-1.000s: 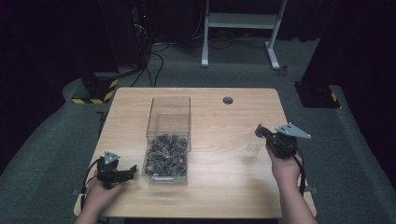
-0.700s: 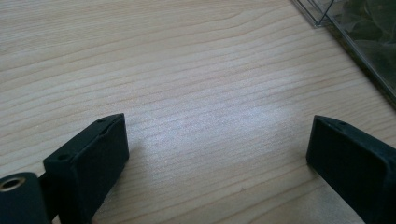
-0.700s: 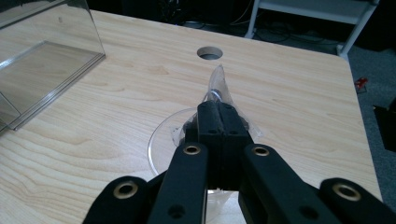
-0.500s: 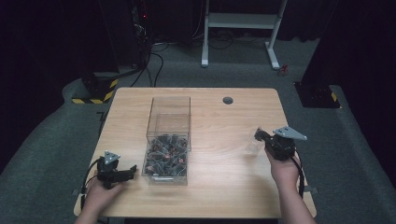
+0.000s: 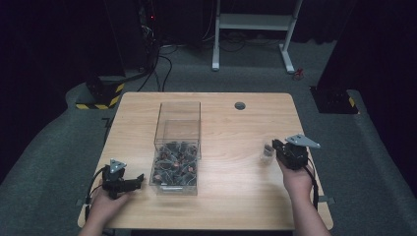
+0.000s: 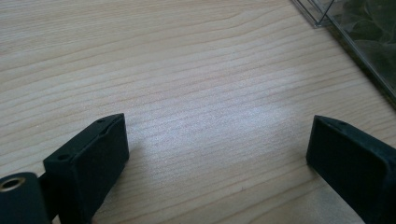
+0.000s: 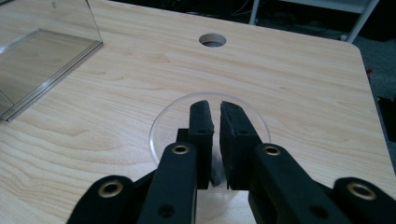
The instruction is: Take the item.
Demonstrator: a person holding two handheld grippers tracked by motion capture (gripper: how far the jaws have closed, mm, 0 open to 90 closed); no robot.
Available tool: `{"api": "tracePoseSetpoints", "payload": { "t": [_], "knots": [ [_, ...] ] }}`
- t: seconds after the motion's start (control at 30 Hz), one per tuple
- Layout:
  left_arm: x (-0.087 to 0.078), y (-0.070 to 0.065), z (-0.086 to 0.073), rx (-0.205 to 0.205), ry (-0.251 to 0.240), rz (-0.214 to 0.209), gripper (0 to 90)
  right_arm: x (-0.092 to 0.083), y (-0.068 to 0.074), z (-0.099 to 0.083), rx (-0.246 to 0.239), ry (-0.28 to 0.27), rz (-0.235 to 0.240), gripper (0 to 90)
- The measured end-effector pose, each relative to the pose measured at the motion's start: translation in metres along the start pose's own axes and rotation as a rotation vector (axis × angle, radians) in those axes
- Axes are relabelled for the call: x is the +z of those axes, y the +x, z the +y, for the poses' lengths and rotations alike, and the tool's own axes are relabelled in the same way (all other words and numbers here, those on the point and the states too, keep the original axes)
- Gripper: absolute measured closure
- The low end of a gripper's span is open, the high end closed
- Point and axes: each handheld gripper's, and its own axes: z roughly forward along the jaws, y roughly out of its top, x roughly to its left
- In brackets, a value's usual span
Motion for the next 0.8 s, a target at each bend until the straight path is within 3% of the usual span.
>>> {"api": "tracePoseSetpoints", "payload": {
  "t": [0.3,0.8],
  "knots": [
    [0.000,0.000,0.000,0.000,0.000,0.000,5.9,-0.006,0.002,0.005,-0.005,-0.030,-0.001,71.5],
    [0.000,0.000,0.000,0.000,0.000,0.000,5.9,-0.012,0.009,0.008,-0.017,-0.053,0.003,63.1]
  ]
}}
